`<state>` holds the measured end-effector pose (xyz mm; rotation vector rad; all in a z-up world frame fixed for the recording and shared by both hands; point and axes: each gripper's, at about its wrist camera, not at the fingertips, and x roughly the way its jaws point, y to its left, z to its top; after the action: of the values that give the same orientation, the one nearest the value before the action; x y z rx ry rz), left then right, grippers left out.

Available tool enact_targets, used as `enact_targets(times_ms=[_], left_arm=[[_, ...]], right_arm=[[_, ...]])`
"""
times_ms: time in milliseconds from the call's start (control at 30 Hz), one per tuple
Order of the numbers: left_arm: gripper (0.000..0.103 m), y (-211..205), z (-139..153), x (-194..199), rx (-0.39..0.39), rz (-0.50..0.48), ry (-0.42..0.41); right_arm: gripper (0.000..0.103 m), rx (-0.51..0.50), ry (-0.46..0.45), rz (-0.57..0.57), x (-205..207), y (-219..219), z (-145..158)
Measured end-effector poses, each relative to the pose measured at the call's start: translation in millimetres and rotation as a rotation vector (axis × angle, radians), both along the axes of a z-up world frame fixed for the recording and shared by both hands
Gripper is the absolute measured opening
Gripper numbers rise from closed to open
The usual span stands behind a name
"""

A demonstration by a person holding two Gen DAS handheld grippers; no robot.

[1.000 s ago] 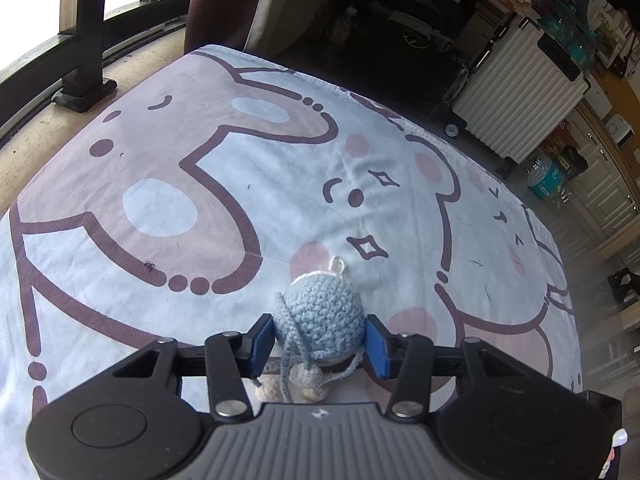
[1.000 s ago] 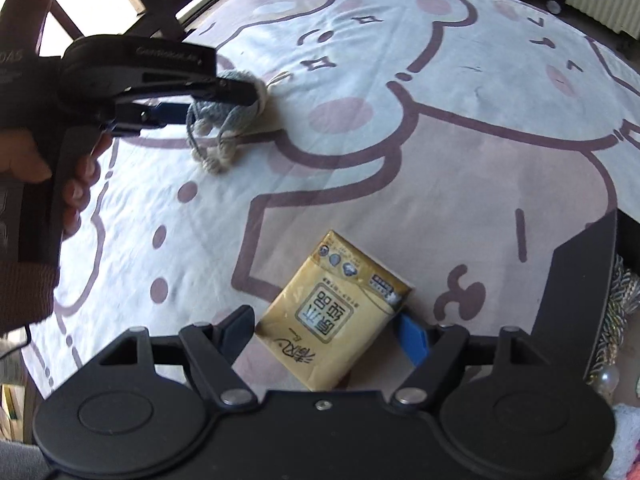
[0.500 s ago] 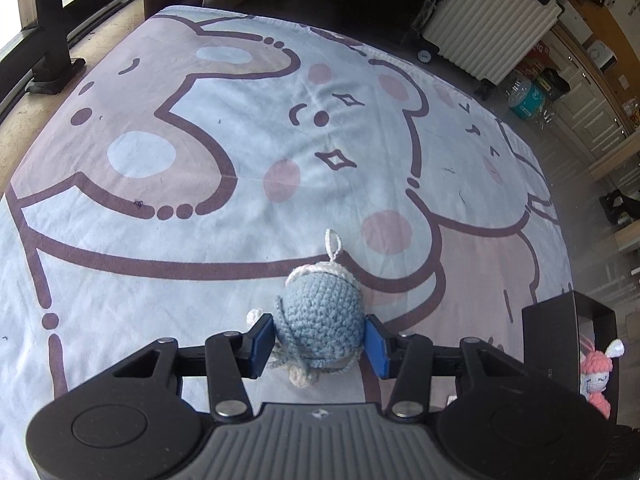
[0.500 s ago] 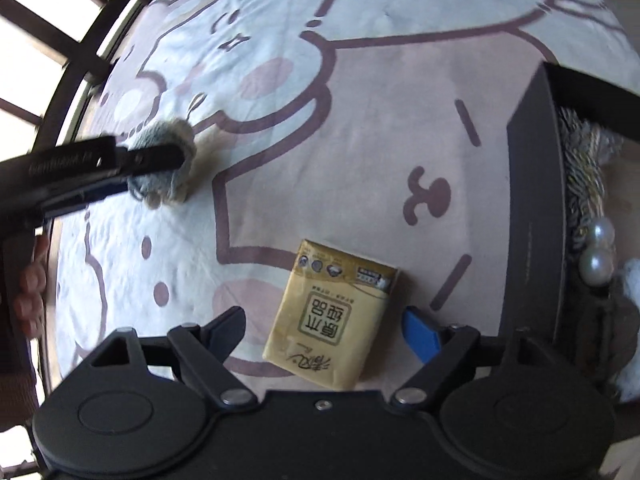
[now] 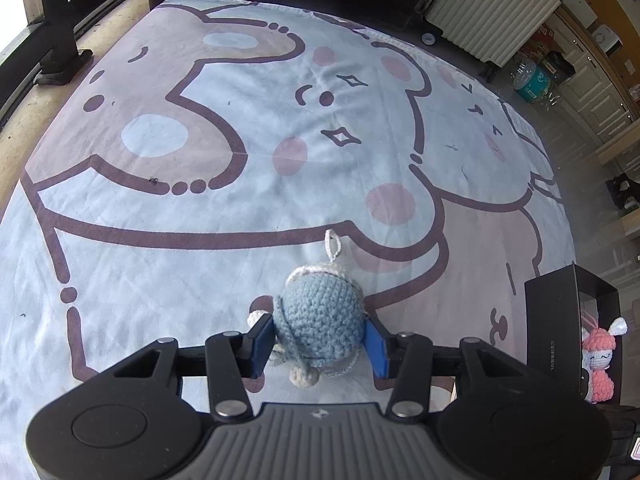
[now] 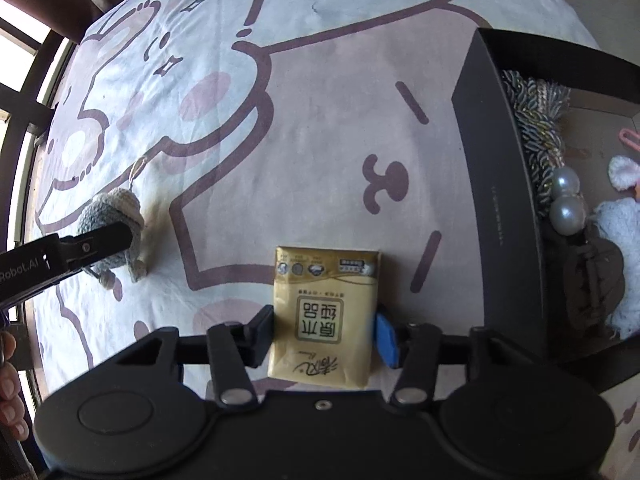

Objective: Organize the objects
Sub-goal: 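Close the right gripper on the tissue pack while the left gripper grasps the knitted toy, then carry the tissue pack with the right tool while the left tool carries the toy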

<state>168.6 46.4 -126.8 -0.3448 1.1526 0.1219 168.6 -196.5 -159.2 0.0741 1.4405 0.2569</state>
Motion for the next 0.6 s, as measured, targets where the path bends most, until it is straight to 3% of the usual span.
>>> enact_targets(times_ms=[333, 600], left_arm=[[0.049, -9, 31, -6, -0.042, 0.029, -0.097], [0.049, -19, 56, -17, -0.032, 0.036, -0.152]], right_arm=[[0.052, 0.014, -0.14, 0.063, -1, 3, 43], [0.052, 0.018, -0.238, 0.133, -6, 10, 79]])
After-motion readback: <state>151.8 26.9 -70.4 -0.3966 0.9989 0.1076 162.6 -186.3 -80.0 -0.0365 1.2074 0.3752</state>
